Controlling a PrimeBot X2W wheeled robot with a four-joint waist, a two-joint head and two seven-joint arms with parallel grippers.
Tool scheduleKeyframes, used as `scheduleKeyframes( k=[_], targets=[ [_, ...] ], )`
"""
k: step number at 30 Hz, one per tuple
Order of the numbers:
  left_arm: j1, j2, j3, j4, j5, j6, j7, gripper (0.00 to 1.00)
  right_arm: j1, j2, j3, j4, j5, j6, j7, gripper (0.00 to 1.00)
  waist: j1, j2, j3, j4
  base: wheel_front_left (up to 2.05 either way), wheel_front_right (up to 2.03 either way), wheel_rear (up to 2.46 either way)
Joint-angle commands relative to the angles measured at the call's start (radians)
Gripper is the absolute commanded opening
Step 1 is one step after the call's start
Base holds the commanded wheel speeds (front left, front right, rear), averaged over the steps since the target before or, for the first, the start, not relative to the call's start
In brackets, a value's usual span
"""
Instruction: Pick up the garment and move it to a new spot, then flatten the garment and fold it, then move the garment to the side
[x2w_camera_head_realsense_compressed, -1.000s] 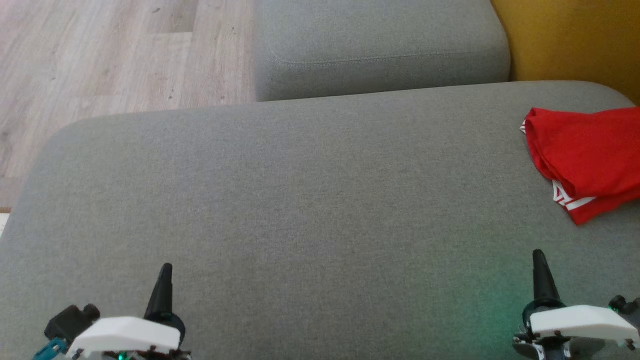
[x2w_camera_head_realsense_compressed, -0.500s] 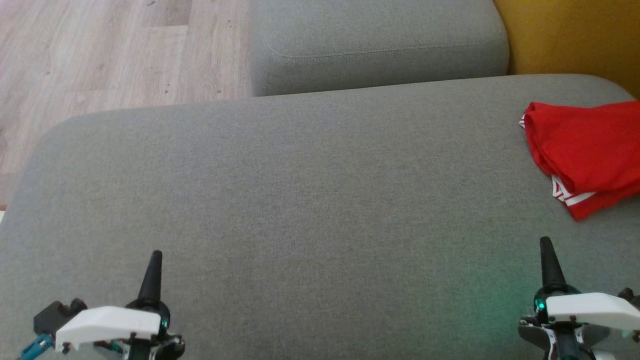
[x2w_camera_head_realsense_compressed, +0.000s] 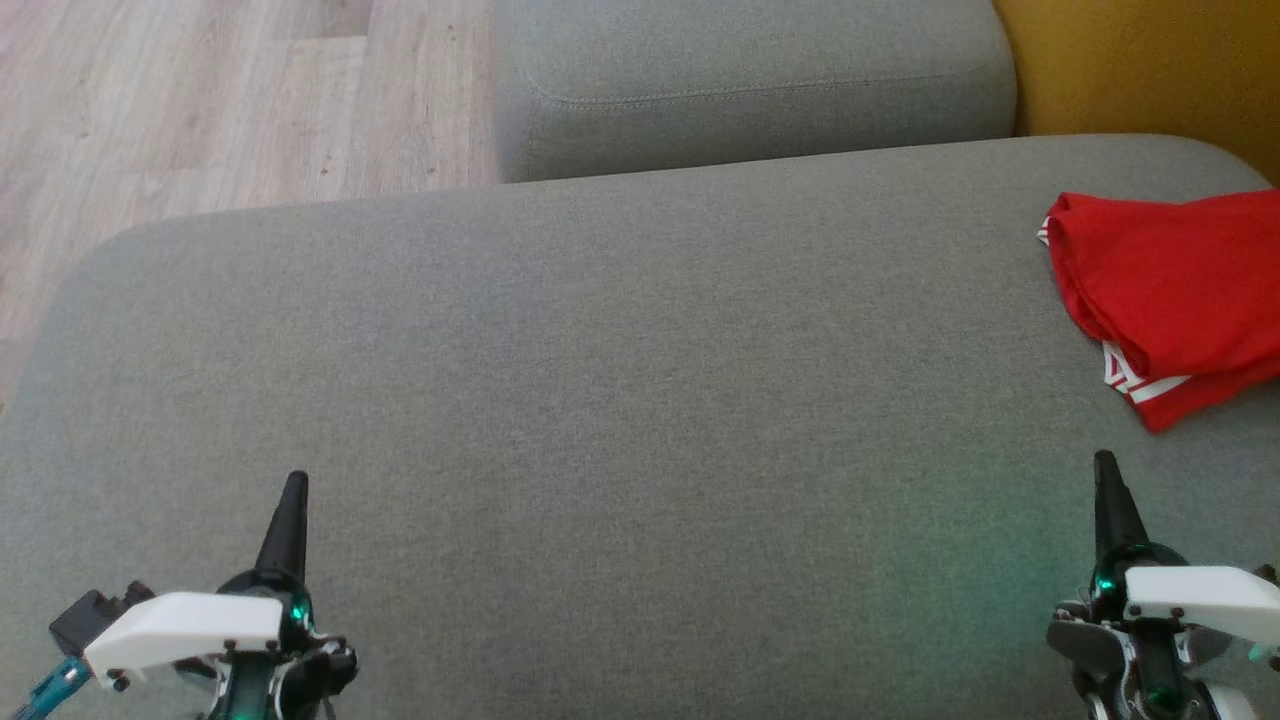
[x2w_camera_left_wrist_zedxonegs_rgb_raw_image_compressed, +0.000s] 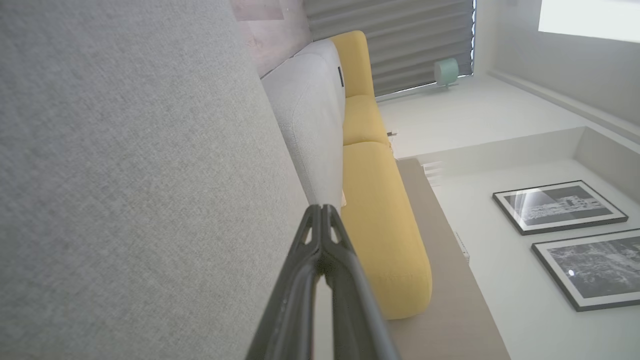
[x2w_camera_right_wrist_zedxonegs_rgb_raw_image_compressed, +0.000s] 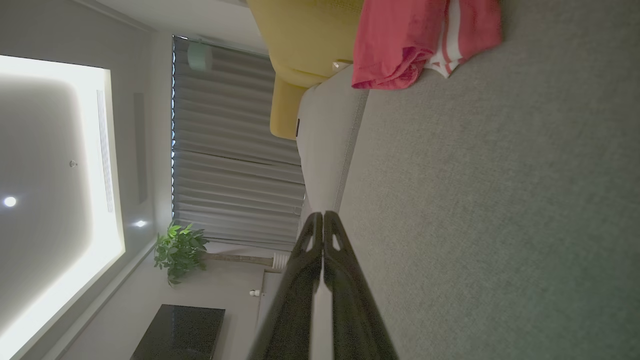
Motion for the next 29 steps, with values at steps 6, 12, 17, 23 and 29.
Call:
scheduleKeyframes(
  k=[6, 12, 17, 23, 29],
  targets=[
    [-0.077, 0.010, 0.054, -0.015, -0.093, -0.019, 0.025, 0.00, -0.066, -0.012, 0.003, -0.040, 0.090, 0.007, 0.023, 0.00, 0.0000, 0.0000, 0.007, -0.003, 0.00, 0.00, 0.00],
    [-0.093, 0.009, 0.069, -0.007, -0.154, -0.029, 0.040, 0.00, -0.078, -0.012, -0.006, -0.041, 0.148, 0.007, 0.038, 0.00, 0.0000, 0.0000, 0.012, -0.005, 0.00, 0.00, 0.00],
    [-0.109, 0.008, 0.084, 0.000, -0.214, -0.039, 0.055, 0.00, -0.089, -0.011, -0.015, -0.041, 0.205, 0.008, 0.053, 0.00, 0.0000, 0.0000, 0.018, -0.008, 0.00, 0.00, 0.00],
    [-0.116, 0.006, 0.092, 0.004, -0.240, -0.043, 0.064, 0.00, -0.094, -0.010, -0.021, -0.042, 0.230, 0.008, 0.061, 0.00, 0.0000, 0.0000, 0.020, -0.009, 0.00, 0.00, 0.00],
    [-0.116, 0.004, 0.095, 0.004, -0.237, -0.043, 0.066, 0.00, -0.094, -0.009, -0.022, -0.042, 0.229, 0.008, 0.062, 0.00, 0.0000, 0.0000, 0.020, -0.009, 0.00, 0.00, 0.00]
  ],
)
